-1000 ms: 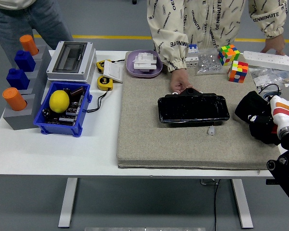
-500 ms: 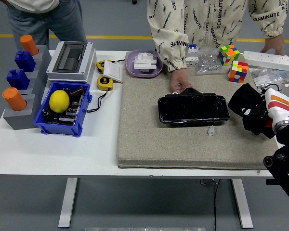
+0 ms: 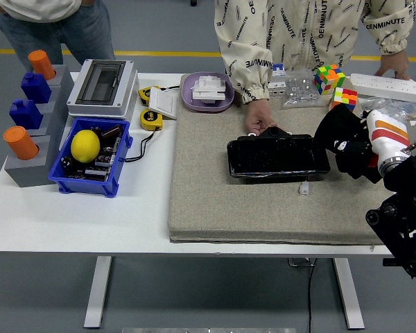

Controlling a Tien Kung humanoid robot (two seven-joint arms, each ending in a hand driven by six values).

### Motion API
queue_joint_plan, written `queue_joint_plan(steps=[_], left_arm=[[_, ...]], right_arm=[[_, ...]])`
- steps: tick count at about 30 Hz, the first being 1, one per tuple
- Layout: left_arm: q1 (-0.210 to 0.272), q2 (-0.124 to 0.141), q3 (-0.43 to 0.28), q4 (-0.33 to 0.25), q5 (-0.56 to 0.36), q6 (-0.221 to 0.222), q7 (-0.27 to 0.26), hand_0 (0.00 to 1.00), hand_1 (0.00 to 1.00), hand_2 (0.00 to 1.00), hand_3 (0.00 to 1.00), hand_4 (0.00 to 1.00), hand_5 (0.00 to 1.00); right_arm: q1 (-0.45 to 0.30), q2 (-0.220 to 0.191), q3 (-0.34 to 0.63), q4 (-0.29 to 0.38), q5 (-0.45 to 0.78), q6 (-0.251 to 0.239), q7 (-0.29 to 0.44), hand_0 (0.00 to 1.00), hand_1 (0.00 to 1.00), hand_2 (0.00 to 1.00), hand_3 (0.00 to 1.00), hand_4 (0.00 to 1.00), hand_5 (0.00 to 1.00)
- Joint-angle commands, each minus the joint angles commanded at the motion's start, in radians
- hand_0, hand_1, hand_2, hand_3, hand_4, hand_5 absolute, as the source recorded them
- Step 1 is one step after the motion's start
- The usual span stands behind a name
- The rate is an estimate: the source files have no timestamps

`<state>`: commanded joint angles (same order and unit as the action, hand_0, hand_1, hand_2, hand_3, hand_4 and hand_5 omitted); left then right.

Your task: Pick the rag up,wipe the panel,place it on the desk

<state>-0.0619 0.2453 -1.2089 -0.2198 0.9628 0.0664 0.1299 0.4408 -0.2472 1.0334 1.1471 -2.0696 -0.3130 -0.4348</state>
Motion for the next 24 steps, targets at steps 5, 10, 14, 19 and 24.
queue_joint_plan(steps=[5,10,14,19,24], left_arm=[[-0.006,0.001,0.002,0.0,0.0,0.0,0.0,0.651,0.663,0.695,0.58,0.677,0.443],[-0.014,0.002,0.003,-0.001,-0.002,0.0,0.0,0.651,0.662,0.695,0.581,0.677,0.443],[-0.017,0.001,0.003,-0.002,-0.004,0.0,0.0,0.651,0.663,0.695,0.581,0.677,0.443],[-0.016,-0.001,0.003,-0.001,-0.005,0.0,0.001,0.651,0.662,0.695,0.58,0.678,0.444],[-0.017,-0.001,0.002,0.0,-0.005,0.0,0.001,0.651,0.663,0.695,0.579,0.678,0.444]], right_arm=[[0.01,0.006,-0.017,-0.012,0.003,0.002,-0.001,0.378,0.451,0.52,0.528,0.936,0.327],[0.019,0.016,-0.023,-0.018,0.003,0.003,-0.002,0.378,0.451,0.52,0.528,0.938,0.33],[0.027,0.026,-0.035,-0.03,0.005,0.004,-0.002,0.378,0.451,0.52,0.528,0.939,0.332],[0.037,0.037,-0.05,-0.046,0.01,0.003,0.0,0.378,0.45,0.52,0.528,0.94,0.333],[0.049,0.047,-0.072,-0.061,0.016,0.003,0.0,0.378,0.45,0.519,0.528,0.94,0.334]])
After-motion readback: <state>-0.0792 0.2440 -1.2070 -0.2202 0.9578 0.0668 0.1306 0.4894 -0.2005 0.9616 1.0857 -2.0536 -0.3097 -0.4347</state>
